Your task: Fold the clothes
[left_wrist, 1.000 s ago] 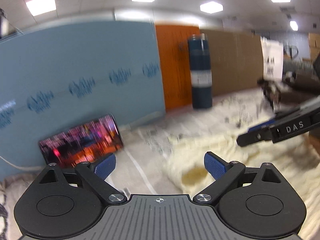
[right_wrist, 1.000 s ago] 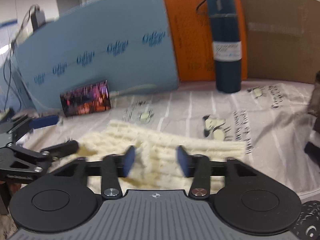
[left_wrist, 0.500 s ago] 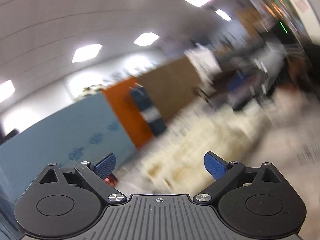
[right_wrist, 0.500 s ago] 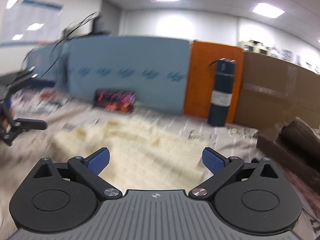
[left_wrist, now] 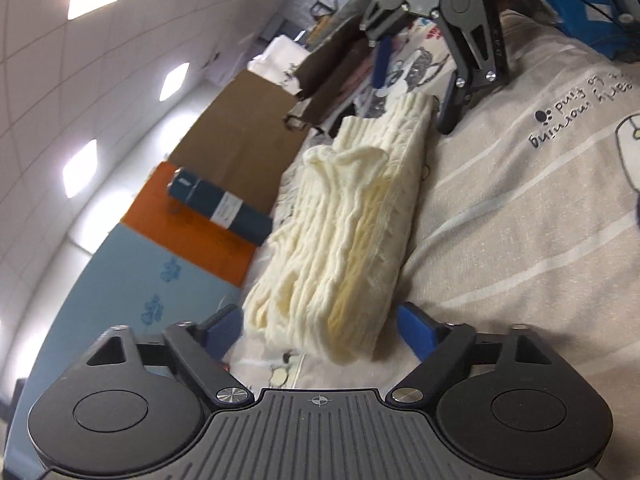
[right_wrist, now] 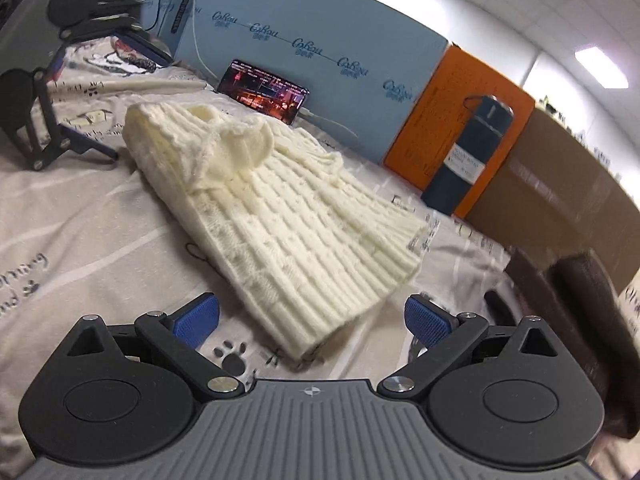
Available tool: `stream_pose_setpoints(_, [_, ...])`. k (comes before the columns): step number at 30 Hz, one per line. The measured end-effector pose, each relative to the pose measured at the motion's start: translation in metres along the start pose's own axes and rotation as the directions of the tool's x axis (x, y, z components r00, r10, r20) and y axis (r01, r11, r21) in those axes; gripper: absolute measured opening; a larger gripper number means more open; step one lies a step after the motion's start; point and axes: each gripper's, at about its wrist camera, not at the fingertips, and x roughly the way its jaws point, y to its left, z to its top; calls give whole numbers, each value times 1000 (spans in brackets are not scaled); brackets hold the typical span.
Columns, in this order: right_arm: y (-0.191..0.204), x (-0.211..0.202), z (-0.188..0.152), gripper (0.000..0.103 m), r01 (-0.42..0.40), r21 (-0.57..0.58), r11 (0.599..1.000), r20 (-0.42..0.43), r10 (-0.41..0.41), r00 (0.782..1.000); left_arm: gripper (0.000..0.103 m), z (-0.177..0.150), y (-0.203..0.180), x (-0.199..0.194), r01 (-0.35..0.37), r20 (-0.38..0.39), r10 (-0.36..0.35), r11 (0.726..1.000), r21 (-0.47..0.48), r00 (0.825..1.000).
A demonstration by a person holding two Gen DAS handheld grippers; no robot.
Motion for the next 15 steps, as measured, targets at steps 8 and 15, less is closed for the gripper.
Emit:
stream_pose_setpoints(8, [8,13,6,86,36,-143,989,86,-24,996,43,3,6,29,38,29,-38,999,24,999])
stream_pose_setpoints(15, [5,10,8,26,-70,-116,991,74,79,994,24,3,15,26,108,33,-105,990,-92,994])
